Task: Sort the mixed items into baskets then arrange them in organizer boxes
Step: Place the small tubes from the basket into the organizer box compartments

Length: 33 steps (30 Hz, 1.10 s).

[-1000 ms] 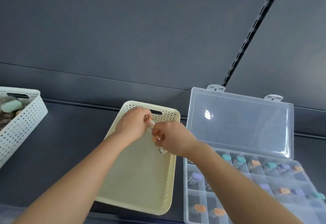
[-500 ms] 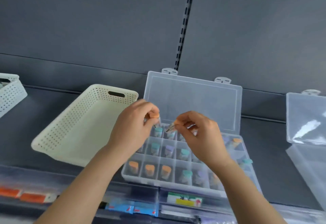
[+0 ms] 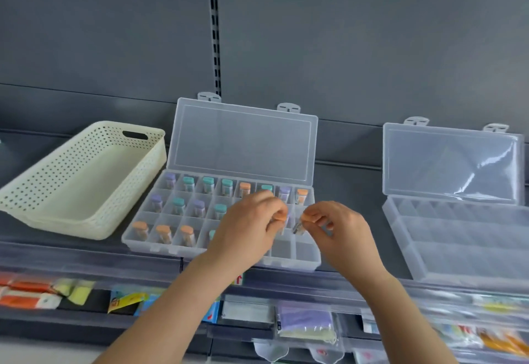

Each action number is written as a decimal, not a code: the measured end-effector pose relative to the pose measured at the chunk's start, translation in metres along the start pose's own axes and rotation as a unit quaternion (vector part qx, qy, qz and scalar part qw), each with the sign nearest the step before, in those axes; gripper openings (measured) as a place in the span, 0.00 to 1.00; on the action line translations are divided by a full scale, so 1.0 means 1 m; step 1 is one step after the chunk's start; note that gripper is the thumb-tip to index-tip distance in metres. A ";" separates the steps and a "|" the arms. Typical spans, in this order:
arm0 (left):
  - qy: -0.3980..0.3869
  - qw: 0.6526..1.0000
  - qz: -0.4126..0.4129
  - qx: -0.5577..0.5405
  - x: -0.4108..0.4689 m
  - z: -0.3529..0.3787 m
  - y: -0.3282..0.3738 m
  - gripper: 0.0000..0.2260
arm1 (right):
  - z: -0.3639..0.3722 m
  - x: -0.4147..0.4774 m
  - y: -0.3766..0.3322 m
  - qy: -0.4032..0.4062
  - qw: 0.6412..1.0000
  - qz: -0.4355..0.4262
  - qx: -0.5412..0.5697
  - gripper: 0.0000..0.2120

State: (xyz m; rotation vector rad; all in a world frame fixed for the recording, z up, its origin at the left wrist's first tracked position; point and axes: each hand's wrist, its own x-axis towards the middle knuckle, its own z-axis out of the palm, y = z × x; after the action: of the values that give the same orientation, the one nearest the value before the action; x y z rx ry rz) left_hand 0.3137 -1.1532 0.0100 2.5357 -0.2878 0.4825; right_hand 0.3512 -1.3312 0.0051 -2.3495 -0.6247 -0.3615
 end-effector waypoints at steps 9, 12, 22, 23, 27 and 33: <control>-0.066 0.993 0.021 0.091 -0.004 0.032 0.004 0.04 | -0.001 -0.019 0.023 -0.045 0.998 0.000 -0.045 0.03; -0.073 0.991 0.021 0.109 -0.006 0.036 0.003 0.05 | 0.004 -0.021 0.026 -0.062 0.997 0.001 -0.049 0.02; -0.076 0.990 0.015 0.116 -0.010 0.038 0.000 0.04 | 0.012 -0.024 0.028 -0.087 0.994 0.003 -0.061 0.04; -0.077 0.990 0.016 0.118 -0.010 0.039 -0.001 0.05 | 0.012 -0.024 0.027 -0.083 0.994 0.000 -0.065 0.04; -0.070 0.990 0.019 0.119 -0.012 0.040 -0.002 0.09 | 0.010 -0.026 0.025 -0.077 0.994 -0.005 -0.081 0.06; -0.056 0.991 0.014 0.121 -0.014 0.038 -0.004 0.11 | 0.009 -0.028 0.021 -0.065 0.995 -0.006 -0.081 0.10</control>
State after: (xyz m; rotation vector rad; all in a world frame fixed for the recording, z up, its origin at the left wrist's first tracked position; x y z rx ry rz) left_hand 0.3126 -1.1693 -0.0277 2.8043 -0.3223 0.4078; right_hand 0.3396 -1.3484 -0.0240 -2.5421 -0.6929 -0.2749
